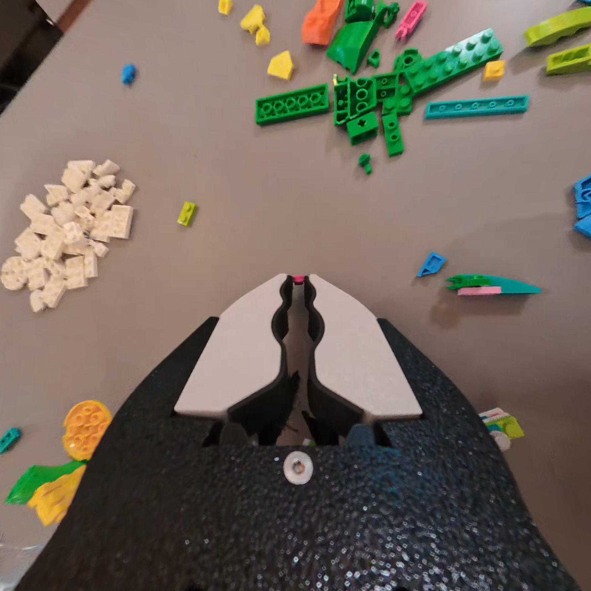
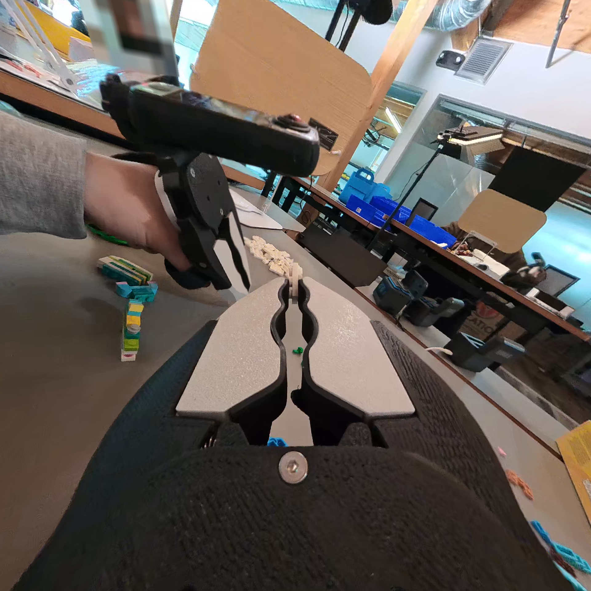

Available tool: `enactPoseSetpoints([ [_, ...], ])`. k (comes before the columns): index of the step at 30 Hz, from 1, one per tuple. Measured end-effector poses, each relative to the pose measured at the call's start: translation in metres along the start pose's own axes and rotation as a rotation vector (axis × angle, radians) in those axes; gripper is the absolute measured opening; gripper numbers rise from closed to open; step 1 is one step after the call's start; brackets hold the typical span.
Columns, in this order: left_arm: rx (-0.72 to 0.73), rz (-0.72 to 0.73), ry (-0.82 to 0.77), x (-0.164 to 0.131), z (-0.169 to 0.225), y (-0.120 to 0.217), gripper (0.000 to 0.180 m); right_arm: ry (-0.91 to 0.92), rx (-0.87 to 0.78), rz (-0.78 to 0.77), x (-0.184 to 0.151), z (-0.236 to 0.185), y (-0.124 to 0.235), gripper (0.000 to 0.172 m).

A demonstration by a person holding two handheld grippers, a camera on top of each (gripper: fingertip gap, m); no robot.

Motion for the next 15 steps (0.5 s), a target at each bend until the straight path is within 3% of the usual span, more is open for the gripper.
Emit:
enactPoseSetpoints([
  [4,-0.027,-0.007,0.042,-0.0030,0.0023,-0.0024,0.010,-0.002,0.001,-0.014,-0.0020,0.0001,-0.0009,0.003],
  [15,-0.138,0.034,0.107,-0.0064,0.0103,0.0009,0.081,-0.022,-0.007,-0.029,-0.0055,0.0026,-0.0022,0.003],
])
Point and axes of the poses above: each gripper's, where its closed fingertips meet, y back along the fingers, x out of its top, z = x × y across the jaws, the point moved 7 cm from there along y, back along the fingers, and after that the axes turned 12 degrees about z, right-handed, at the moved point
